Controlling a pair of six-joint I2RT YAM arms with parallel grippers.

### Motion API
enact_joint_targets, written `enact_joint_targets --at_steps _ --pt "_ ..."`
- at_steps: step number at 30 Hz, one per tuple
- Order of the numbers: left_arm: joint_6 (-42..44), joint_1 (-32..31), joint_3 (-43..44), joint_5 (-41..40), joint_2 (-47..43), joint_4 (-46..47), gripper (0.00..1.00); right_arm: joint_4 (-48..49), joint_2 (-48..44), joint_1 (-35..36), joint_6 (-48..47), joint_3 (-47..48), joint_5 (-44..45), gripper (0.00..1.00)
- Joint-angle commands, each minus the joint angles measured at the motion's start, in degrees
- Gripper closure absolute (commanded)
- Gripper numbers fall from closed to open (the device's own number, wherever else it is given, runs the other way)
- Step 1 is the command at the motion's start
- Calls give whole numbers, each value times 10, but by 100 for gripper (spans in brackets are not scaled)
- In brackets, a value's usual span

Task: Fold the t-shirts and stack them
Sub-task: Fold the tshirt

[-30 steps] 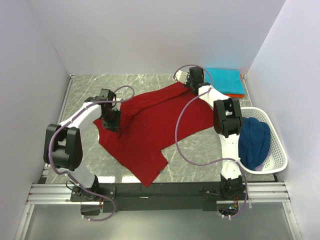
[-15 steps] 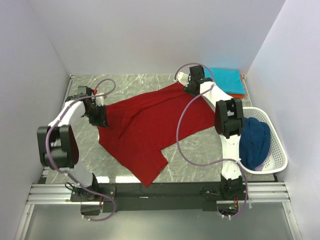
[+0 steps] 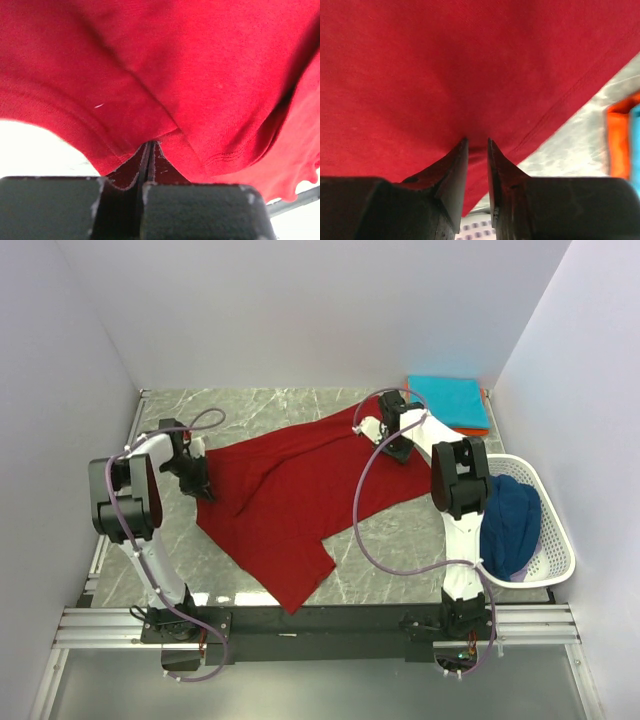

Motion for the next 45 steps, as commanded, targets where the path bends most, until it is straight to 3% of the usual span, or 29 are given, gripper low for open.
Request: enact_joint_targets --at_steps 1,9,13,15,16,20,26,29,32,38,45 --pt "-2 18 37 -58 43 28 99 -46 -26 14 28 -32 -7 70" --pt "60 58 233 -123 159 -3 99 -87 -84 114 88 -157 -89 70" --pt "101 57 294 -91 157 -29 98 -127 -127 177 101 -194 -154 69" --pt "130 58 294 -63 123 -33 92 -156 -152 185 104 -193 -186 66" --pt "141 59 286 -28 107 -31 88 -164 -158 181 110 -187 -208 65" --pt "198 59 227 62 20 -12 59 -172 -161 120 127 -113 -208 60" --pt "232 35 224 133 -15 -10 42 -207 -50 16 182 149 -189 57" --pt "239 12 230 129 1 -8 40 -226 15 -17 217 252 -194 56" --pt "230 -8 228 120 20 10 38 -227 56 -31 240 282 -188 55" --pt "218 -45 241 92 62 37 35 -151 61 -33 260 214 -159 55" --pt "210 -70 263 57 108 47 35 -112 96 -34 271 212 -111 56"
